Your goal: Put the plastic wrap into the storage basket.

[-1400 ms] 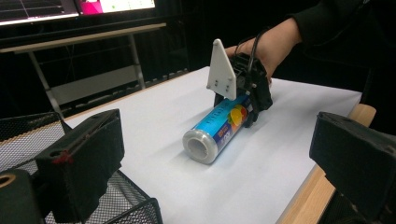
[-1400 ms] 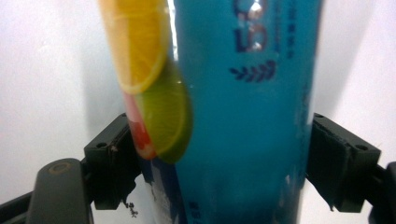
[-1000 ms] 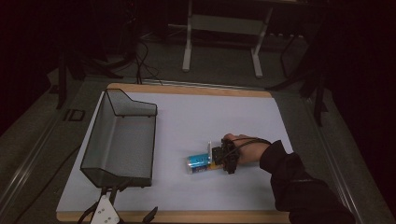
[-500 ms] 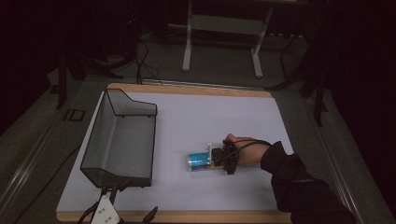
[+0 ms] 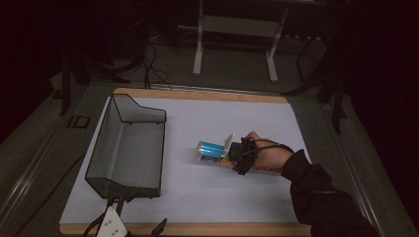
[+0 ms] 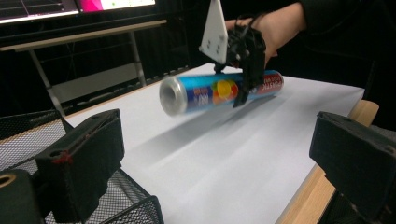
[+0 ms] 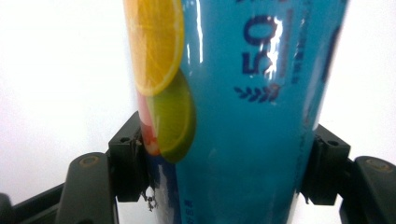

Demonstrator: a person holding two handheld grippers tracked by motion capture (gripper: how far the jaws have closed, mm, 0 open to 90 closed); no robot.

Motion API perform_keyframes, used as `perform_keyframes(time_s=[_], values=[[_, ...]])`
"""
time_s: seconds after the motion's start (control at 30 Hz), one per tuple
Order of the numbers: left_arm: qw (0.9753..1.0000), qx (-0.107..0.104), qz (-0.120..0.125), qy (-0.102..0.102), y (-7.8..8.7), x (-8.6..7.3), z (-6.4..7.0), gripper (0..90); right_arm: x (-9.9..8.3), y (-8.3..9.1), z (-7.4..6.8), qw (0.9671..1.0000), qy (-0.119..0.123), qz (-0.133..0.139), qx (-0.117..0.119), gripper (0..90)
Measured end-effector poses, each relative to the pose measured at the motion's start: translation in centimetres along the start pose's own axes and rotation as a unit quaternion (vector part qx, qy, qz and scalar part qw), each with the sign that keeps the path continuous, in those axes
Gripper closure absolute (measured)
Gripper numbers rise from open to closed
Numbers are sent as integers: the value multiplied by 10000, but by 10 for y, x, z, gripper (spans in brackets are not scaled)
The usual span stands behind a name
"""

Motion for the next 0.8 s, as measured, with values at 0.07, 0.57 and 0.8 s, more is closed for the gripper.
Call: perform_keyframes(time_s=[0.07,0.57,0.8], values=[[10000,-3,-1,2,0,0,0,40,3,8,5,9998,-121,152,14,319],[10000,-6,6,-2,0,0,0,40,27,61,27,9845,-1054,1399,105,319],[10000,8,8,-16,1,0,0,40,42,86,32,9679,-1422,2057,263,320]])
Point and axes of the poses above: each handheld gripper's, and its own axes: y roughly backward along the jaws, x roughly out of its top, z roughly to its right, the point moved 6 cm from there along -y, roughly forward along the jaws, and after that the axes turned 12 degrees about -y, right-handed, at the moved point
